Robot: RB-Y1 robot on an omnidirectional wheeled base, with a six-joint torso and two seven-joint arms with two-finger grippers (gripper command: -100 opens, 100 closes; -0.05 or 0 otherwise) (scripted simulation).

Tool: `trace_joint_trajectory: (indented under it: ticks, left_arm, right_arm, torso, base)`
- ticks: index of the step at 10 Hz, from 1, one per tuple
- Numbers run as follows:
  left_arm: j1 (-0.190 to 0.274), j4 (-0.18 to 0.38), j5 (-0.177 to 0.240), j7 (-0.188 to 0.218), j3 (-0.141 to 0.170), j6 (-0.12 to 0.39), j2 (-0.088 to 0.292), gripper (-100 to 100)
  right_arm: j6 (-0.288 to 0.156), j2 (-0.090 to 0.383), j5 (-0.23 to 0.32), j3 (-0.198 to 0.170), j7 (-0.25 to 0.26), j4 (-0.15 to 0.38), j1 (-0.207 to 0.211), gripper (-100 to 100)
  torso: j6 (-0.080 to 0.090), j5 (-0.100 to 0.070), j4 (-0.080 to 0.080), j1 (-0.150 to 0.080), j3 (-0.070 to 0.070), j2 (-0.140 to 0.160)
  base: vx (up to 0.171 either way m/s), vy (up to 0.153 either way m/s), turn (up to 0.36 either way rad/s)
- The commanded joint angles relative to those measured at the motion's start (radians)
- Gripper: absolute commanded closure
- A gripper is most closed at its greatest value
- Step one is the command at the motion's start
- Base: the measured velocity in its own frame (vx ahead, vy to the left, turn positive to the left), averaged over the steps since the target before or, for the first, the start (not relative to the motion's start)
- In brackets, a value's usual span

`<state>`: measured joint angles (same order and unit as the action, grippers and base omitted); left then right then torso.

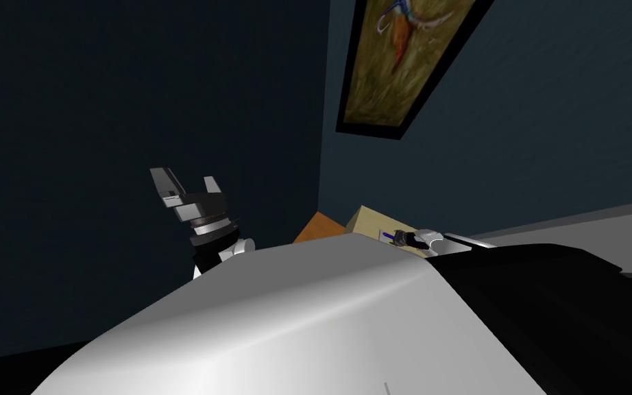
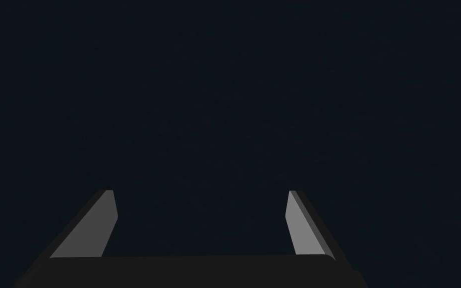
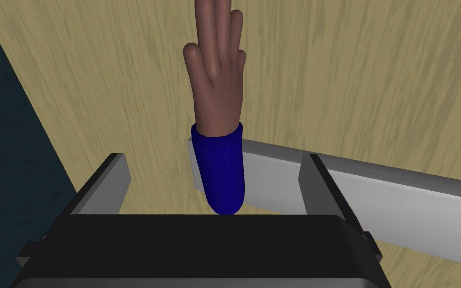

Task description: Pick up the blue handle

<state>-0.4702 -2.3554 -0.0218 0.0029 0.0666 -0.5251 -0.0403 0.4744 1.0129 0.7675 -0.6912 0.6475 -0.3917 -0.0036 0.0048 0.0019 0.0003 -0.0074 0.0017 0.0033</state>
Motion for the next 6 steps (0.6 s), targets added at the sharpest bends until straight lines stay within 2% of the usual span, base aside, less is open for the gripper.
trace_joint_trajectory:
  ticks: [1,2,3,4,6]
  left_arm:
    - [0.000,0.000,0.000,0.000,0.000,0.000,0.000,0]
    - [0.000,0.000,0.000,0.000,0.000,0.000,0.000,0]
    - [0.000,0.000,0.000,0.000,0.000,0.000,0.000,0]
    - [0.000,0.000,0.000,0.000,0.000,0.000,0.000,0]
    - [0.000,0.000,0.000,0.000,0.000,0.000,0.000,0]
  right_arm:
    - [-0.029,-0.030,0.001,0.000,0.005,0.006,0.003,-100]
    - [-0.044,-0.045,0.002,0.000,0.007,0.010,0.004,-100]
    - [-0.027,-0.042,0.001,0.002,0.011,0.023,-0.005,-100]
    - [-0.029,-0.045,0.001,0.003,0.015,0.026,-0.006,100]
    - [-0.028,-0.045,0.002,0.002,0.015,0.025,-0.005,100]
  torso:
    - [0.000,0.000,0.000,0.000,0.000,0.000]
    - [0.000,-0.001,0.000,-0.002,0.000,-0.001]
    - [0.000,-0.001,0.000,-0.004,-0.001,-0.002]
    - [0.000,-0.001,0.000,-0.003,-0.001,-0.001]
    - [0.000,0.000,0.000,-0.001,0.000,0.000]
  base:
    - [0.017,-0.035,0.070]
    - [0.034,-0.075,0.071]
    - [0.016,-0.037,0.018]
    - [0.003,-0.006,-0.001]
    - [0.000,0.000,0.000]
